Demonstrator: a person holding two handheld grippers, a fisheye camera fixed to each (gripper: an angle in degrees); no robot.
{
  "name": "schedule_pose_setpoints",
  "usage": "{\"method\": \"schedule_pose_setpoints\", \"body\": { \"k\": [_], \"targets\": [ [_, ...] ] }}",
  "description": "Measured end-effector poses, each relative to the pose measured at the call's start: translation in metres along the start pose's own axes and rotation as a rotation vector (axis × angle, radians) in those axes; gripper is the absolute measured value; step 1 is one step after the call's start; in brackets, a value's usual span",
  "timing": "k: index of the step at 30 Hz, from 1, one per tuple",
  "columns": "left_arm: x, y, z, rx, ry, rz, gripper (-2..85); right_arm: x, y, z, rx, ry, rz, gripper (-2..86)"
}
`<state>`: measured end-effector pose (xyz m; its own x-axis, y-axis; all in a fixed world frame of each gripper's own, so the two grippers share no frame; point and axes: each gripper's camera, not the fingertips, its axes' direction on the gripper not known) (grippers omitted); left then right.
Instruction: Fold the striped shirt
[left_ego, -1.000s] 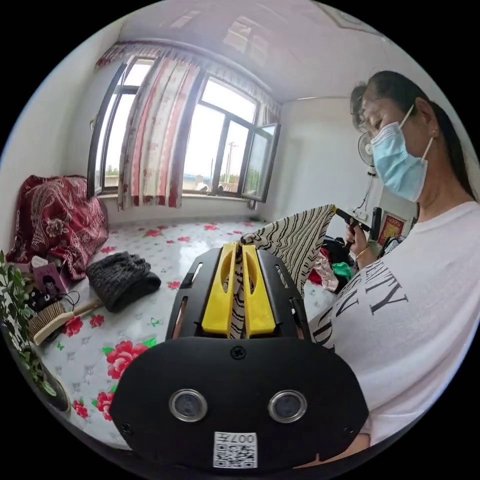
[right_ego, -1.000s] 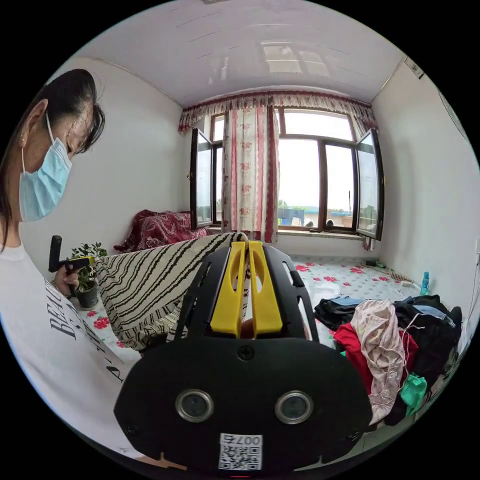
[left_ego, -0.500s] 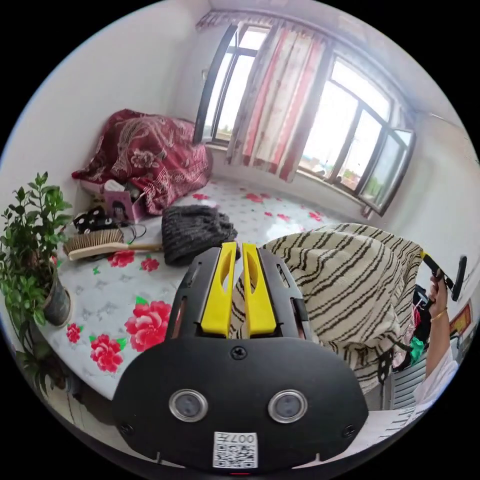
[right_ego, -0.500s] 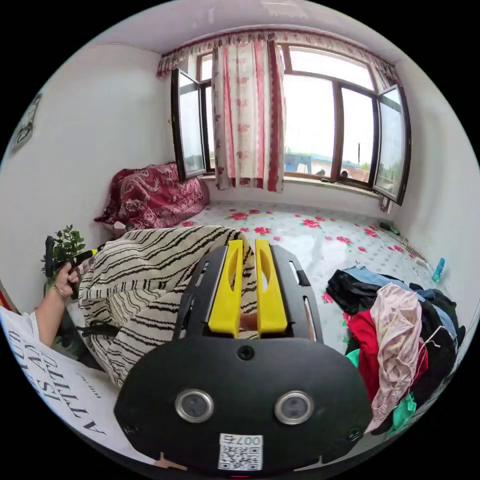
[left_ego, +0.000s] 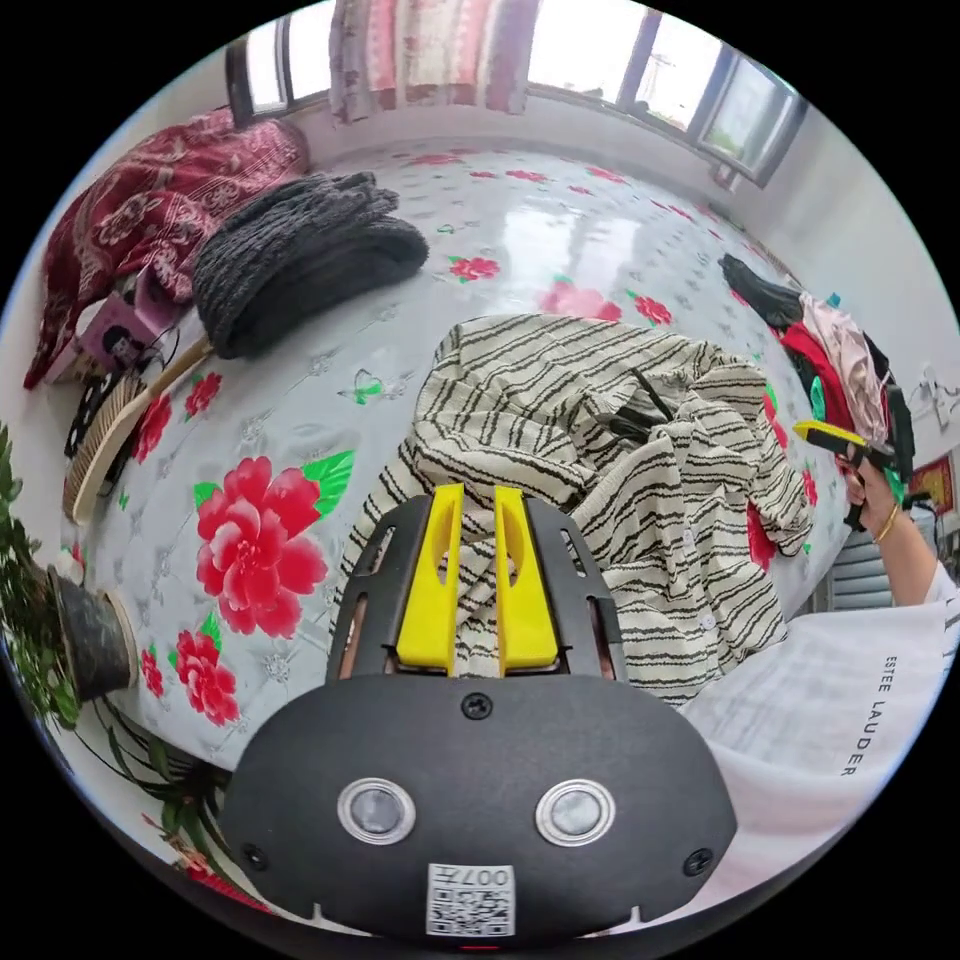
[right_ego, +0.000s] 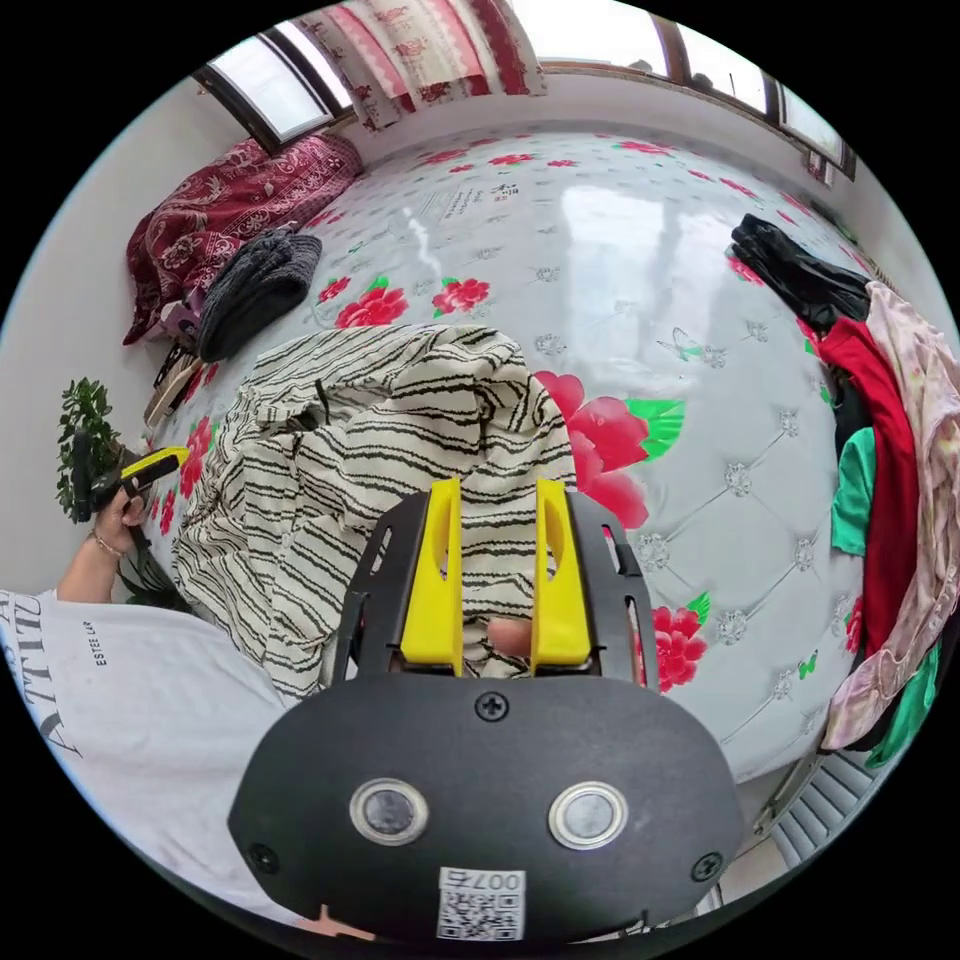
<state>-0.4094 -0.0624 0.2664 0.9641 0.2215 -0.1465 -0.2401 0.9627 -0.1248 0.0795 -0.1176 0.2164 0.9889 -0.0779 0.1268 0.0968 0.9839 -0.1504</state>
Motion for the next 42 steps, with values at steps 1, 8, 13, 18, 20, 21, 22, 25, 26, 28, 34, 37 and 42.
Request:
{"method": "schedule_pose_setpoints", "body": {
  "k": [1,8,13,18,20,21,22,25,26,28,34,37,42],
  "targets": [
    [0.007,-0.01,0.005,0.0,-0.008,0.034,5.8,-0.003,-0.007,0.002,0.006,0.008,-0.018,7.0],
    [0.065,-0.112,0.089,-0.13,-0.035,0.298,7.0,-0.061,-0.096,0.049,-0.009,0.06,-0.303,7.5],
    [0.072,-0.14,0.111,-0.203,-0.012,0.334,0.2,-0.057,-0.135,0.112,-0.172,0.054,-0.276,5.6],
    [0.032,-0.151,0.049,-0.061,0.148,0.258,-0.9,-0.042,-0.154,0.085,-0.051,0.009,-0.262,1.4],
    [0.008,-0.161,0.022,0.009,0.211,0.194,-0.9,-0.04,-0.165,0.058,0.035,-0.028,-0.272,1.0],
    [-0.007,-0.171,0.006,0.057,0.253,0.157,-0.9,-0.041,-0.174,0.04,0.093,-0.048,-0.283,0.8],
    [-0.015,-0.178,-0.001,0.08,0.271,0.139,-0.9,-0.042,-0.179,0.032,0.123,-0.054,-0.289,0.8],
    [-0.046,-0.222,-0.028,0.21,0.226,0.032,-1.0,-0.052,-0.211,0.007,0.232,-0.078,-0.318,1.3],
    [-0.058,-0.243,-0.031,0.247,0.135,-0.067,-1.0,-0.058,-0.225,0.006,0.256,-0.093,-0.324,1.8],
    [-0.073,-0.269,-0.021,0.254,0.043,-0.231,-0.9,-0.067,-0.247,0.019,0.234,-0.104,-0.295,3.0],
    [-0.06,-0.251,0.019,0.064,-0.162,-0.387,-0.9,-0.066,-0.211,0.046,0.102,-0.07,-0.224,6.3],
    [-0.034,-0.184,0.011,0.062,-0.223,-0.319,-0.9,-0.051,-0.139,0.06,-0.004,-0.017,-0.17,7.5],
    [0.031,-0.054,0.001,-0.064,-0.101,-0.258,-1.0,-0.043,-0.016,0.093,-0.239,0.021,-0.081,8.1]
  ]
}}
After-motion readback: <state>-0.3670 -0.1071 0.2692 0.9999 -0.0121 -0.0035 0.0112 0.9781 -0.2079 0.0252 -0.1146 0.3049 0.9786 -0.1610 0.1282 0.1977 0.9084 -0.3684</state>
